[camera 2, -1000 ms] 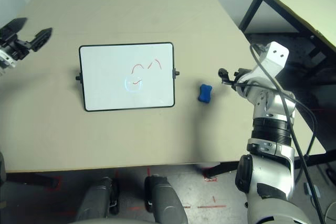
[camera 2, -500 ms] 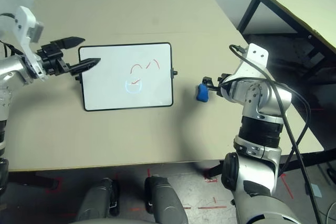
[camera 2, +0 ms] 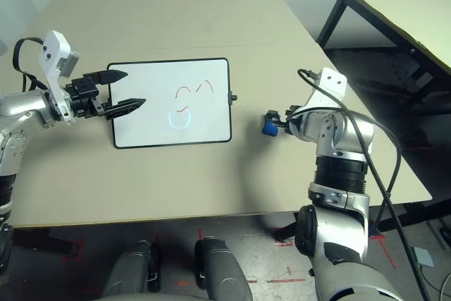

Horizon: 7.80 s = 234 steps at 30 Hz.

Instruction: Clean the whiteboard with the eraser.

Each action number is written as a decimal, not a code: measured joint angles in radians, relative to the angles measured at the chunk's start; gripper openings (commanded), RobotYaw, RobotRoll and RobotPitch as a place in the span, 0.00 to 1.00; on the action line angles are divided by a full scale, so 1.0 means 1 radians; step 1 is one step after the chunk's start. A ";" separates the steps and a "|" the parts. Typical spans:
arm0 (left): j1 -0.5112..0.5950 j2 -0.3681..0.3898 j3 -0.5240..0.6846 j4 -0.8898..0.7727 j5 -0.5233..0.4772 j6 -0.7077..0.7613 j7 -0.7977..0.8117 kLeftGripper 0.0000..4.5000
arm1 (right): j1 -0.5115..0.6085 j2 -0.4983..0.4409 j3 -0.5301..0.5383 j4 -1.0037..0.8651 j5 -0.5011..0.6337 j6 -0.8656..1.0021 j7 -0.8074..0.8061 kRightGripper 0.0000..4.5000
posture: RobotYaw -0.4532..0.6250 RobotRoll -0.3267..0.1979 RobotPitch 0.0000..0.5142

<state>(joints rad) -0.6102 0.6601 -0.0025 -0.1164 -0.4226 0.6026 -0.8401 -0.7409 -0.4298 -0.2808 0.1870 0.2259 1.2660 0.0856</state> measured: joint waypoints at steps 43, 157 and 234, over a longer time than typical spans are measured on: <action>-0.021 -0.048 0.008 -0.060 -0.029 0.072 0.045 1.00 | 0.016 0.006 0.004 0.102 -0.051 -0.095 -0.031 0.18 | 0.43 0.62 0.25; -0.075 -0.072 -0.019 0.003 -0.003 0.060 -0.024 1.00 | -0.120 0.162 0.603 0.044 -0.482 -0.808 0.366 0.17 | 0.44 0.62 0.27; -0.013 0.030 -0.032 -0.075 -0.022 0.159 -0.060 1.00 | -0.023 0.080 0.485 -0.103 -0.470 -0.663 0.312 0.17 | 0.44 0.62 0.32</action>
<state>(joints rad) -0.6227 0.6900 -0.0349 -0.1915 -0.4451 0.7612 -0.9005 -0.7642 -0.3500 0.2037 0.0837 -0.2442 0.6030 0.3973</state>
